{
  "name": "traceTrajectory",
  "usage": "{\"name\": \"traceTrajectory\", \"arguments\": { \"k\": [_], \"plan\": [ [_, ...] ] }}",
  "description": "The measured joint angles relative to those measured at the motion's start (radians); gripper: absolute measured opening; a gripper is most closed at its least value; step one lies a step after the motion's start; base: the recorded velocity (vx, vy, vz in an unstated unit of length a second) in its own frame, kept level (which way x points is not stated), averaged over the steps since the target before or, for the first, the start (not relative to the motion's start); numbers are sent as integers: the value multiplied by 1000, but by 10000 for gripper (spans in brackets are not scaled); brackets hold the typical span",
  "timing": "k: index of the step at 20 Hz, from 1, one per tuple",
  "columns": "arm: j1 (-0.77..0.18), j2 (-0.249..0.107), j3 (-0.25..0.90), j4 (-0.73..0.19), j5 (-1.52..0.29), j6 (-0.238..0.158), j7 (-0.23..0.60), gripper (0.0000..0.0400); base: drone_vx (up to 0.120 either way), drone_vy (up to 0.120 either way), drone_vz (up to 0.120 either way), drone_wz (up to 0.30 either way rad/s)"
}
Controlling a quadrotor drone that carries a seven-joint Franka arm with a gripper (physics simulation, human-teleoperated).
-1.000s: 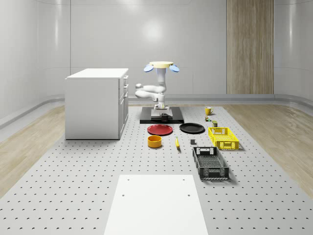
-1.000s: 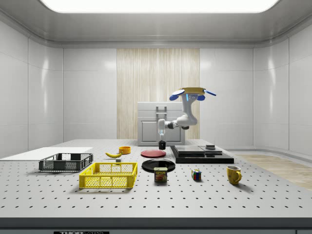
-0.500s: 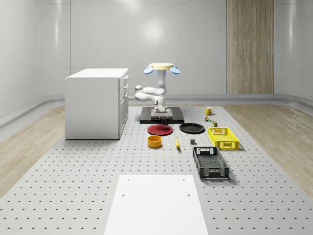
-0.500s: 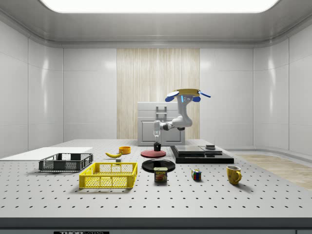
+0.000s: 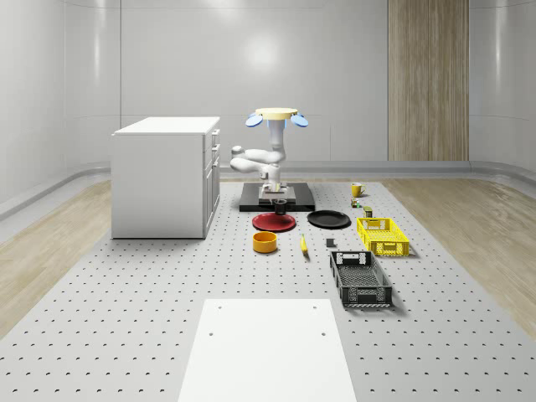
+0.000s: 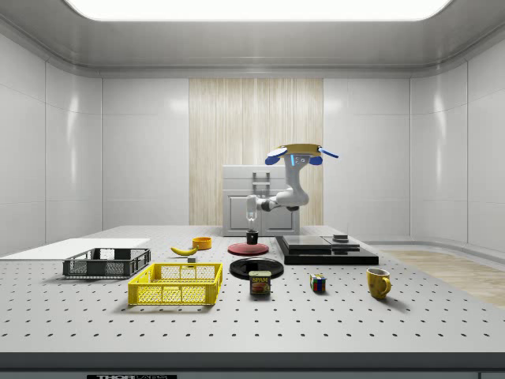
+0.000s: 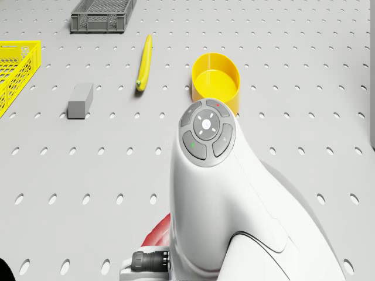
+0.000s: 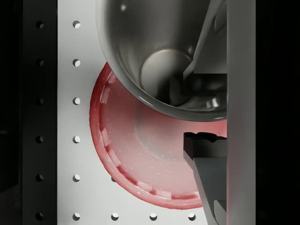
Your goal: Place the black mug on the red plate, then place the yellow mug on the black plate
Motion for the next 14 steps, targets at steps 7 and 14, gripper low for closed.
{"name": "traceTrajectory", "arguments": {
  "k": [7, 14],
  "plan": [
    [50, -12, -47, 19, -40, 30, -65, 110, 0, 0, 0, 0],
    [47, -16, -136, 46, -121, 69, -81, 174, 0, 0, 0, 0]
  ]
}}
